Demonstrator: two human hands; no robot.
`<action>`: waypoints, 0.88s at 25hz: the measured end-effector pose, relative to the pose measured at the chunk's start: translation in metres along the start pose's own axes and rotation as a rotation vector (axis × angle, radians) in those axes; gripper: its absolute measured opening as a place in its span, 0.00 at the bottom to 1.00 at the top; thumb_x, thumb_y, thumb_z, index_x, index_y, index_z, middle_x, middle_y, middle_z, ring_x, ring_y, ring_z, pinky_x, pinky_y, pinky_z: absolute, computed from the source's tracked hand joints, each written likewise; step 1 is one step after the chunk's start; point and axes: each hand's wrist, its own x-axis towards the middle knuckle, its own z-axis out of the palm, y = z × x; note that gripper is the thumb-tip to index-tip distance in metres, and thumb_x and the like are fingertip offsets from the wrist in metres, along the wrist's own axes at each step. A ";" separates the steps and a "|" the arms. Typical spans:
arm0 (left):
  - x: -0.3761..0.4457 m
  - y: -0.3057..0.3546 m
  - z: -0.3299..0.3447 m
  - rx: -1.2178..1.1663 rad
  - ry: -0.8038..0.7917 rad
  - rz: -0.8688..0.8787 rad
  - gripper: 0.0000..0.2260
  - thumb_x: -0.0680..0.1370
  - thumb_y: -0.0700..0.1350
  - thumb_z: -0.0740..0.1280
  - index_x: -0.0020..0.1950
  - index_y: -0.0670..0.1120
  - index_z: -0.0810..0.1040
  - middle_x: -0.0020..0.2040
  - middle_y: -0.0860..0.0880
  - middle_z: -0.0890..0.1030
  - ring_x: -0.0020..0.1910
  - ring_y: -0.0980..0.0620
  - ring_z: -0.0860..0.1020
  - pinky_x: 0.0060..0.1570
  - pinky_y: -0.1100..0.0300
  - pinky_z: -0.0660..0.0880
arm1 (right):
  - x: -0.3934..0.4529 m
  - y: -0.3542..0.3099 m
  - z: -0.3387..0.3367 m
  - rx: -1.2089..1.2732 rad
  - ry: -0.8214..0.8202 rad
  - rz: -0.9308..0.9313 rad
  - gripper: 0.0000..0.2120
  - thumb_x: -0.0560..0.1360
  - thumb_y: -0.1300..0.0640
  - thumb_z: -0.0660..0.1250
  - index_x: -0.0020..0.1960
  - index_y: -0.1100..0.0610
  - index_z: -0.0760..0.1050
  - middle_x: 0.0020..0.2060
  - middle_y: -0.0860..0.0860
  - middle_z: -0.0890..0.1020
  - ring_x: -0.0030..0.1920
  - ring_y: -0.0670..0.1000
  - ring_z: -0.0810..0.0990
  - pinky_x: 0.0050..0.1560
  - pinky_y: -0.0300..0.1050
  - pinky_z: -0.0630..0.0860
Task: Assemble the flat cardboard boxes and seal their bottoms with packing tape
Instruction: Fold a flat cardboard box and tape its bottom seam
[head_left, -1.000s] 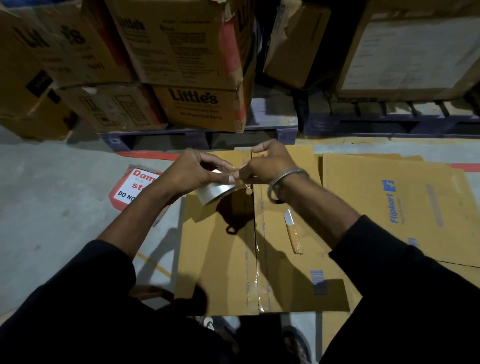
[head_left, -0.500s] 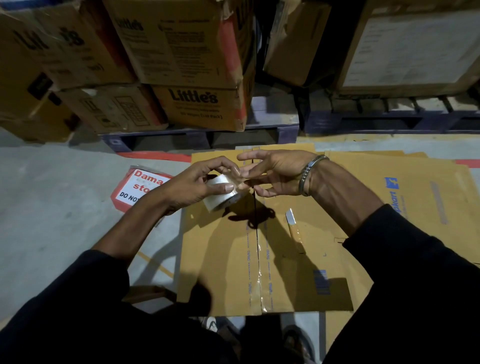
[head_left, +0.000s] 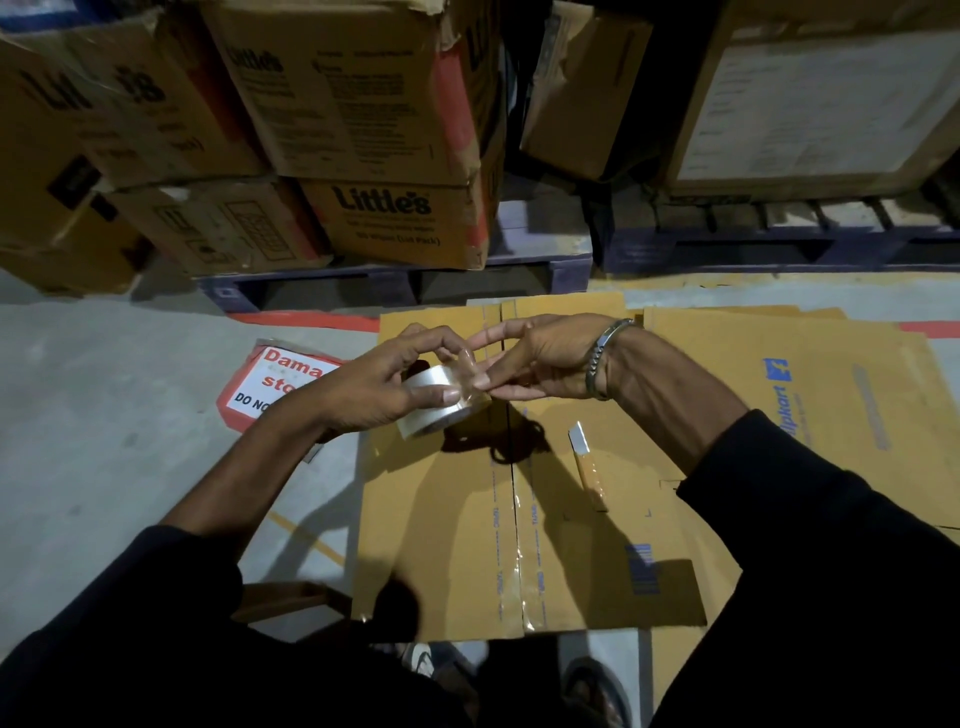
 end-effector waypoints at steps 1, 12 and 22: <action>0.000 0.000 0.000 0.007 0.016 0.001 0.13 0.80 0.48 0.74 0.63 0.54 0.78 0.62 0.49 0.75 0.67 0.51 0.73 0.72 0.42 0.68 | 0.000 0.000 0.003 -0.019 0.007 0.003 0.30 0.71 0.76 0.73 0.69 0.58 0.75 0.54 0.58 0.87 0.54 0.54 0.87 0.49 0.43 0.84; 0.003 0.012 -0.002 -0.198 0.247 -0.184 0.12 0.68 0.51 0.81 0.51 0.58 0.89 0.51 0.54 0.88 0.55 0.52 0.84 0.62 0.41 0.80 | 0.001 0.006 0.048 -0.750 0.662 -0.625 0.38 0.66 0.67 0.76 0.72 0.46 0.69 0.40 0.47 0.81 0.43 0.49 0.81 0.40 0.49 0.81; 0.010 0.015 0.007 -0.061 0.415 -0.163 0.07 0.68 0.43 0.84 0.40 0.53 0.88 0.39 0.55 0.87 0.43 0.58 0.85 0.46 0.58 0.80 | -0.007 0.011 0.059 -0.701 0.655 -0.565 0.34 0.67 0.63 0.78 0.68 0.49 0.68 0.44 0.54 0.79 0.42 0.54 0.81 0.36 0.51 0.81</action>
